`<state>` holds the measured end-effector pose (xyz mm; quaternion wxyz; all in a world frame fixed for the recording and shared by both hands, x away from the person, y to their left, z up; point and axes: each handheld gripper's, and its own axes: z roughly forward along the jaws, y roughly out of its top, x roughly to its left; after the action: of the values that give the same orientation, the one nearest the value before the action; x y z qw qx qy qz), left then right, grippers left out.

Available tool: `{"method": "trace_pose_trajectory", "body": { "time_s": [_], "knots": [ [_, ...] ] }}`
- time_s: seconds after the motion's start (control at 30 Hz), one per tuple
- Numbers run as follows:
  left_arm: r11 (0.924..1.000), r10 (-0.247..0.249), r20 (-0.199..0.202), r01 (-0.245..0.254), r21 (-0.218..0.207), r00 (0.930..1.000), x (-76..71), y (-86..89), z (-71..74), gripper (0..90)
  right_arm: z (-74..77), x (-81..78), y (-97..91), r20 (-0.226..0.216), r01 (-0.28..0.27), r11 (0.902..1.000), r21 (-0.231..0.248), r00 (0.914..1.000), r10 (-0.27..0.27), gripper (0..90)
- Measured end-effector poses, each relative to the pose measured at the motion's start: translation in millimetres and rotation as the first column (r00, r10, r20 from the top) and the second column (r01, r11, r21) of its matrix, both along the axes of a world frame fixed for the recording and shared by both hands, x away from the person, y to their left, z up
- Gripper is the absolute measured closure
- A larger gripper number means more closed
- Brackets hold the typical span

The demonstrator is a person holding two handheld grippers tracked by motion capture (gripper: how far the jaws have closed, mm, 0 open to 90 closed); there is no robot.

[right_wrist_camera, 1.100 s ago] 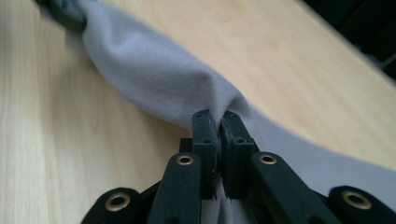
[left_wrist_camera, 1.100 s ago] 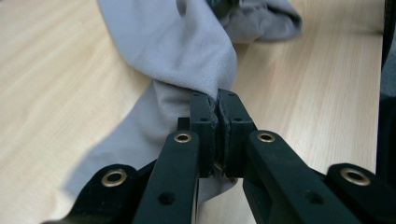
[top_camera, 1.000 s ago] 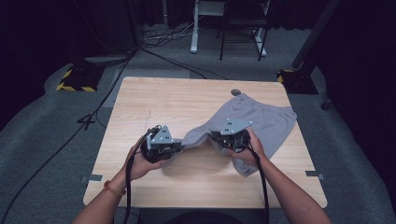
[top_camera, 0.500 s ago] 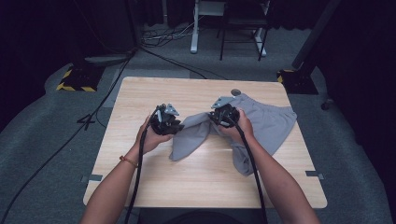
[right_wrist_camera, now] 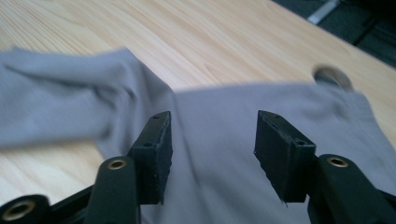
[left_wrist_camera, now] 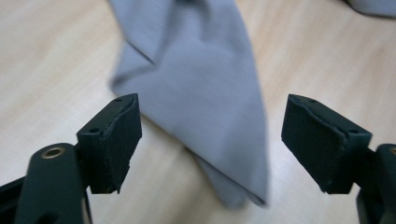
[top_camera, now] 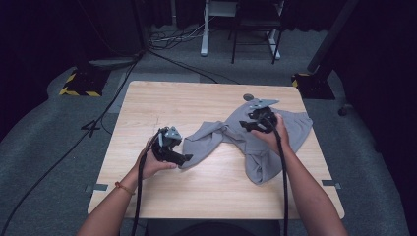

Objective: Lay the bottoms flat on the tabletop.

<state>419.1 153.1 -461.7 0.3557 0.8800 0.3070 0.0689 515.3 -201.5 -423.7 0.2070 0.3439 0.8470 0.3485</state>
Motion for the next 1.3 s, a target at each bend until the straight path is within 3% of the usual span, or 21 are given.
{"method": "trace_pose_trajectory", "body": {
  "time_s": [0.07,0.13,0.27,0.33,0.37,0.43,0.6,0.67,0.77,0.83,0.93,1.0,1.1,1.17,1.3],
  "knots": [
    [0.9998,-0.018,-0.018,0.018,-0.002,0.9997,-8.5,-2.8,-7.9,20.5,-5.2,-2.1,-19.4,-0.006,0.029,0.9995,-0.011,0.9995,-0.03,47.0],
    [0.9989,-0.03,-0.03,0.031,0.037,0.9991,-11.7,-7.5,-15.6,20.1,-13.6,-3.9,-41.4,-0.021,0.063,0.9978,-0.02,0.9977,-0.064,47.2],
    [0.999,-0.009,-0.049,0.012,0.044,0.9987,-6.5,-12.4,-25.9,22.2,-32.3,-9.3,-79.2,-0.058,0.106,0.9943,-0.002,0.9927,-0.106,47.2],
    [0.9981,0.018,-0.026,-0.017,0.06,0.9995,-4.0,-14.0,-28.1,28.5,-39.3,-12.2,-92.0,-0.06,0.117,0.993,0.009,0.9914,-0.117,47.6],
    [0.9987,0.016,-0.025,-0.015,0.048,0.9996,-2.8,-13.9,-28.0,32.8,-42.0,-12.4,-96.8,-0.076,0.129,0.9913,0.026,0.9891,-0.127,47.3],
    [0.9987,0.021,-0.008,-0.021,0.046,0.9997,-2.7,-13.5,-28.5,40.6,-46.2,-14.0,-103.6,-0.082,0.131,0.9898,0.054,0.9885,-0.127,47.2],
    [0.9984,-0.024,0.014,0.023,0.051,0.9996,-5.7,-8.5,-26.0,72.0,-59.4,-14.2,-103.0,-0.088,0.132,0.9913,-0.008,0.9873,-0.132,46.8],
    [0.9978,-0.066,0.021,0.065,0.014,0.9976,-9.3,-3.8,-20.4,80.5,-62.6,-12.7,-101.4,-0.095,0.129,0.9916,-0.017,0.987,-0.13,46.1],
    [0.995,-0.094,0.063,0.096,-0.027,0.9935,-20.3,4.3,-4.1,81.7,-63.6,-11.5,-102.4,-0.088,0.152,0.9881,-0.024,0.9842,-0.154,45.5],
    [0.9909,-0.096,0.098,0.105,-0.085,0.9905,-26.5,13.8,10.4,81.8,-64.5,-10.7,-104.8,-0.089,0.164,0.9861,-0.023,0.9822,-0.166,44.8],
    [0.9873,-0.05,0.16,0.073,-0.141,0.9858,-31.9,30.3,32.7,81.8,-65.3,-9.4,-108.6,-0.083,0.191,0.9815,-0.017,0.978,-0.191,45.4],
    [0.9865,0.011,0.173,0.018,-0.163,0.9848,-30.6,43.2,43.8,81.6,-65.4,-8.8,-109.6,-0.067,0.209,0.9775,-0.028,0.9753,-0.211,46.1],
    [0.9859,0.077,0.161,-0.051,-0.159,0.9839,-24.2,59.8,47.2,81.5,-65.3,-7.9,-111.6,-0.055,0.223,0.974,-0.039,0.9728,-0.225,46.8],
    [0.9801,0.119,0.136,-0.095,-0.174,0.9835,-19.9,68.9,45.7,81.6,-65.1,-7.4,-112.7,-0.044,0.236,0.9705,-0.049,0.9702,-0.238,47.1],
    [0.9571,0.237,0.085,-0.218,-0.192,0.9678,-6.1,90.2,37.7,81.6,-65.4,-6.2,-116.3,-0.025,0.264,0.9624,-0.063,0.9636,-0.266,47.9]
  ]
}}
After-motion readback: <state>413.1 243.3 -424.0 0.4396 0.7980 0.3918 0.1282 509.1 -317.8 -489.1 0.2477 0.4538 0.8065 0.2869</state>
